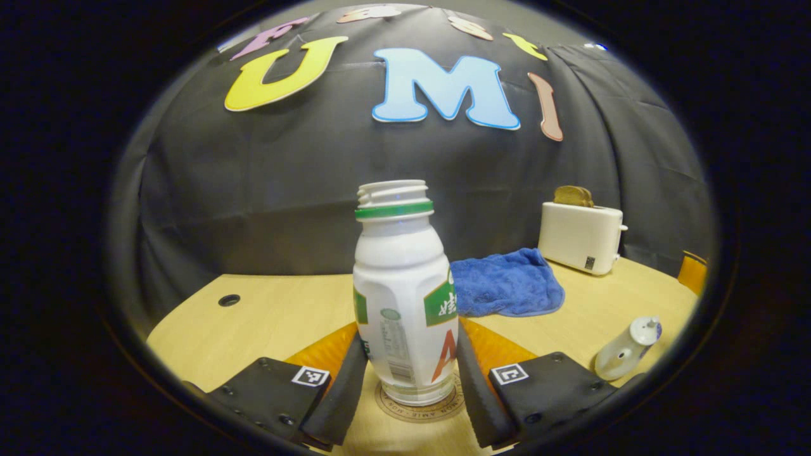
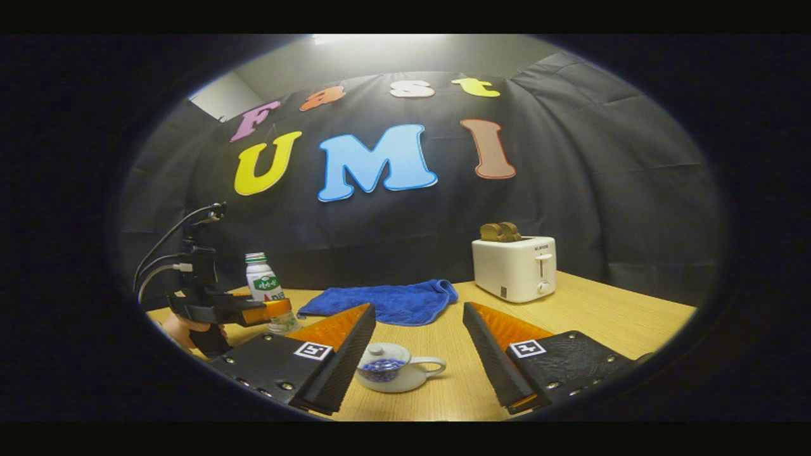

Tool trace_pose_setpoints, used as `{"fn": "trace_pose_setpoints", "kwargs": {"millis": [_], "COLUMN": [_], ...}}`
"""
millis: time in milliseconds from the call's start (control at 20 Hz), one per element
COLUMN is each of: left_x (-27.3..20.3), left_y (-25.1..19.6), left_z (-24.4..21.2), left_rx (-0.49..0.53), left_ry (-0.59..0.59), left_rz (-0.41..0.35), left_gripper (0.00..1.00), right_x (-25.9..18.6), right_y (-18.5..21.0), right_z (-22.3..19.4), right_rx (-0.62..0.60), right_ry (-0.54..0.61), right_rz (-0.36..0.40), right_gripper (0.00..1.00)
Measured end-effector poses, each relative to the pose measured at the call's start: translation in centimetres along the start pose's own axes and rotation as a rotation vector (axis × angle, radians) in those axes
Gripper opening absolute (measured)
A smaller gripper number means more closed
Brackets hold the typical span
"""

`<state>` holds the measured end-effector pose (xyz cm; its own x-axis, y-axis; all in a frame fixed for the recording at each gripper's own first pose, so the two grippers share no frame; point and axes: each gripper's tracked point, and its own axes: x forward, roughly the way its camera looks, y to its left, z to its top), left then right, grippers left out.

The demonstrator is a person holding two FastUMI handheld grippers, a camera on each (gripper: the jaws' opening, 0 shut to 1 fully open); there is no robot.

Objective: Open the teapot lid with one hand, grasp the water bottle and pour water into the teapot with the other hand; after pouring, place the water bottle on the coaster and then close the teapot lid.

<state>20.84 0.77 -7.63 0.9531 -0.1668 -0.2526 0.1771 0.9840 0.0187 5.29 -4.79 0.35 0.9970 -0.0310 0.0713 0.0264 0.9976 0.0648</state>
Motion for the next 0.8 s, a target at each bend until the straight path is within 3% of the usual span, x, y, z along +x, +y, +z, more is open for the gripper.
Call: {"fn": "trace_pose_setpoints", "kwargs": {"millis": [150, 200, 250, 300, 350, 500, 600, 800], "left_x": [0.1, 0.1, 0.2, 0.2, 0.0, -0.9, -1.9, -5.3], "left_y": [-0.2, -0.3, -0.2, 0.0, 0.0, 0.1, -0.1, -0.2], "left_z": [-0.4, -0.9, -1.3, -1.5, -1.8, -1.4, -1.4, -1.8], "left_rx": [0.017, 0.015, 0.013, 0.009, 0.0, -0.02, -0.005, 0.004], "left_ry": [0.016, 0.029, 0.042, 0.052, 0.055, 0.041, 0.029, 0.016], "left_rz": [0.0, 0.0, 0.007, 0.018, 0.017, 0.018, 0.021, 0.041], "left_gripper": [0.76, 0.89, 0.84, 0.87, 1.0, 0.89, 0.95, 0.95], "right_x": [0.0, -0.1, -0.1, 0.0, 0.0, 0.0, 0.1, -0.1], "right_y": [0.0, 0.0, 0.0, -0.1, -0.1, 0.0, 0.1, 0.7], "right_z": [0.0, 0.0, 0.1, 0.0, 0.0, -0.2, -0.4, -0.4], "right_rx": [-0.004, -0.008, -0.011, -0.012, -0.011, -0.014, -0.02, -0.026], "right_ry": [0.003, 0.001, 0.0, 0.0, 0.002, 0.008, 0.011, 0.011], "right_rz": [0.0, -0.002, -0.004, -0.005, -0.005, -0.005, -0.001, 0.012], "right_gripper": [0.87, 0.87, 0.87, 0.87, 0.87, 0.87, 0.86, 0.87]}}
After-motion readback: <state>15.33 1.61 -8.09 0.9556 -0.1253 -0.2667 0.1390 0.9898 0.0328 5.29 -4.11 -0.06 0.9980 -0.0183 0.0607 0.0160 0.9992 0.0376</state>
